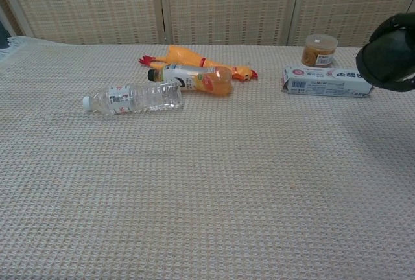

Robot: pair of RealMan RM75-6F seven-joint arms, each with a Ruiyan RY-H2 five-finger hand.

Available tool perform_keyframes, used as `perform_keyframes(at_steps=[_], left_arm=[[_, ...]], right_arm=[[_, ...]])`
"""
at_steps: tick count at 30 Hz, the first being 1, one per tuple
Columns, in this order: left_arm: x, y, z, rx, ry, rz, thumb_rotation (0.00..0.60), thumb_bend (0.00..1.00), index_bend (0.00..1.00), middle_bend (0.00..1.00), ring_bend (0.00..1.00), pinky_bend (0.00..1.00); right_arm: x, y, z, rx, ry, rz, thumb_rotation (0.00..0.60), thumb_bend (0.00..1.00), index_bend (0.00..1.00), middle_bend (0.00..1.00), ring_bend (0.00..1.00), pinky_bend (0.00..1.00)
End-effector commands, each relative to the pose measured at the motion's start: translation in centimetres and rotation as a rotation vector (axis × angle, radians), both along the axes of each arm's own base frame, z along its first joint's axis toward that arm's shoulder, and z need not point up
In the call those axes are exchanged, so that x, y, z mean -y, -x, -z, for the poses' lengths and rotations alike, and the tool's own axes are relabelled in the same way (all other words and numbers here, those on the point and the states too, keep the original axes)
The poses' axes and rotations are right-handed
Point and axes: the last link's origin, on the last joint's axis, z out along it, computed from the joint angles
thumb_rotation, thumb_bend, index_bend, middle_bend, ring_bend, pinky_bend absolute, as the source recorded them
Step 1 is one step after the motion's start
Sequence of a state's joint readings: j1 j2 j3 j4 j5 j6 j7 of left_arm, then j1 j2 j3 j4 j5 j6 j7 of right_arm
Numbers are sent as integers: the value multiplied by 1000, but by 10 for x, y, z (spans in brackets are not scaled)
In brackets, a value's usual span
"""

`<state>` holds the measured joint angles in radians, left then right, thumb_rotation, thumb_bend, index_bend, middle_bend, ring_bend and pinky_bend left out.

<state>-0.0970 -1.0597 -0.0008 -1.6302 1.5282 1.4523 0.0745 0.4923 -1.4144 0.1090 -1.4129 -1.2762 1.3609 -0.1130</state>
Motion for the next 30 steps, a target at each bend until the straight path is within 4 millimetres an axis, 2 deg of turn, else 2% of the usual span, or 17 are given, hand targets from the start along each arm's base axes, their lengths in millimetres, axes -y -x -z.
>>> perform_keyframes(at_steps=[1, 10, 14, 30], left_arm=[[0, 0, 0, -1, 2, 0, 600, 533, 598, 306, 252, 434], [0, 0, 1, -5, 2, 0, 600, 532, 597, 306, 252, 434], [0, 0, 1, -5, 1, -3, 600, 533, 598, 306, 253, 434], [0, 0, 1, -3, 1, 0, 600, 533, 598, 306, 253, 434]], right_arm=[[-13, -15, 2, 235, -23, -294, 600, 294, 765, 679, 757, 847], [-9, 28, 2, -133, -162, 114, 600, 294, 768, 679, 757, 852], [-6, 37, 3, -252, -210, 252, 600, 295, 768, 679, 757, 852], [-5, 37, 39, -293, -317, 225, 600, 294, 766, 679, 751, 848]])
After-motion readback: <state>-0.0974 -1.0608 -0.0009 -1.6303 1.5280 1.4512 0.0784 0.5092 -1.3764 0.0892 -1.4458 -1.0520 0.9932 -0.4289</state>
